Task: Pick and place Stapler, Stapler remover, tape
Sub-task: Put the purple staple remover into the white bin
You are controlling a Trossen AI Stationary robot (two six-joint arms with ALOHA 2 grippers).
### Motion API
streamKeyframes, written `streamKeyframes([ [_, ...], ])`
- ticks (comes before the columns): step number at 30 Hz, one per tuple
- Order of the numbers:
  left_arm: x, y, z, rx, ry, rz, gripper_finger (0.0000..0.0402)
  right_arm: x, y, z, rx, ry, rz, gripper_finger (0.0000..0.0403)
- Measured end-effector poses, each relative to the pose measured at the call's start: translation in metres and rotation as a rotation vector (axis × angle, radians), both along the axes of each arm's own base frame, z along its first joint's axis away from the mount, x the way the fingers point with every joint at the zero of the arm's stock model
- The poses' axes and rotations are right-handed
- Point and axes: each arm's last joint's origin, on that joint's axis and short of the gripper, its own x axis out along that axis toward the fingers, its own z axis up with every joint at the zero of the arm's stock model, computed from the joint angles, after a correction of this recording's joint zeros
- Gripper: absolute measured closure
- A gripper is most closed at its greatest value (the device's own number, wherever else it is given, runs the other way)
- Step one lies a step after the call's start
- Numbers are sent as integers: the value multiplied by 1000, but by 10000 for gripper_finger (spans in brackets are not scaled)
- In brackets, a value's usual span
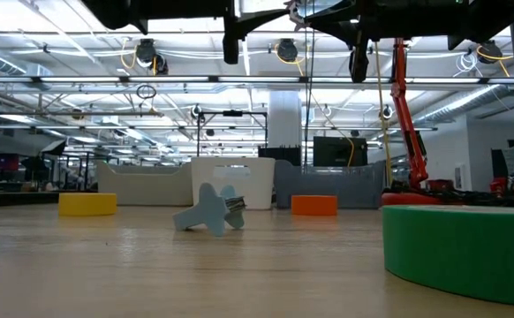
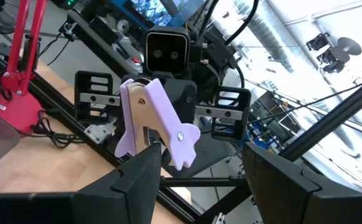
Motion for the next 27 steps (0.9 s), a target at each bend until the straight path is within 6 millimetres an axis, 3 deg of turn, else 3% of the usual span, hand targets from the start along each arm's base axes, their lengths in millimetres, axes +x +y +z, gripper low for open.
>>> streamKeyframes([
  [5, 0, 0, 0, 8, 0, 1, 183, 0, 0, 0, 0, 0, 0, 403],
  [17, 0, 1, -1, 26, 14, 31, 300, 0, 0, 0, -3, 0, 0, 403],
  [27, 0, 2, -2, 21, 23, 55, 334, 0, 0, 0, -3, 0, -2, 403],
])
